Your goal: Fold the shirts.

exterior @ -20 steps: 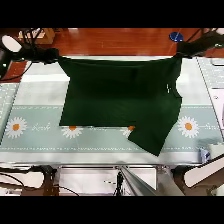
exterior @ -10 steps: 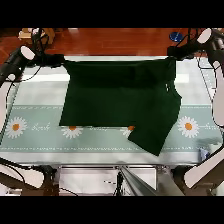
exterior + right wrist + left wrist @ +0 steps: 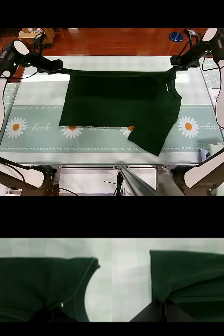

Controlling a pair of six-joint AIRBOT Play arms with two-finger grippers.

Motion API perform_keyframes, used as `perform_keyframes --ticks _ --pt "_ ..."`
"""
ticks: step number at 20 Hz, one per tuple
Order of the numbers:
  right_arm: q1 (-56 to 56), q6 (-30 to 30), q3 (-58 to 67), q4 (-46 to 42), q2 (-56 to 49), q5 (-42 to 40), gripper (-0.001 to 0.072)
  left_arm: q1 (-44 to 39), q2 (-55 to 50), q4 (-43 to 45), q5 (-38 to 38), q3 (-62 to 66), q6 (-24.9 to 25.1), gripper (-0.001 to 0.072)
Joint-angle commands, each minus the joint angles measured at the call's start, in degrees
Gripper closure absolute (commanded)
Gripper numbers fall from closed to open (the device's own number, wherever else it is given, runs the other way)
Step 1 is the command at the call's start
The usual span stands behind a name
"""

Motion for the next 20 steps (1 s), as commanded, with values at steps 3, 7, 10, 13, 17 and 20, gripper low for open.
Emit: perform_keyframes --ticks 3,7,10,13,17,20 --pt "0.1 3.2 -0.2 0.8 -1.9 6.6 0.0679 0.1 -2.6 1.6 -8.8 0.5 -3.3 0.0688" --pt "1.5 3.3 -0.2 0.9 -4.3 5.0 0.0678 0.0 -5.2 1.3 -8.7 0.5 -6.4 0.0688" --pt "3.3 3.4 -0.2 0.8 -6.5 2.8 0.0678 -0.1 -5.8 1.2 -8.2 0.5 -6.3 0.0687" --pt "3.7 3.3 -0.2 -0.2 -8.0 2.9 0.0565 0.2 -5.7 1.2 -8.1 0.6 -6.3 0.0686" --pt "1.9 -3.7 -0.2 -8.4 -3.7 6.7 0.0357 3.0 -3.8 1.2 -10.6 0.7 -3.5 0.0222" --pt "-2.9 -4.5 -0.2 -9.4 2.7 7.8 0.0340 7.4 -0.3 1.2 -18.5 0.9 0.9 0.0202"
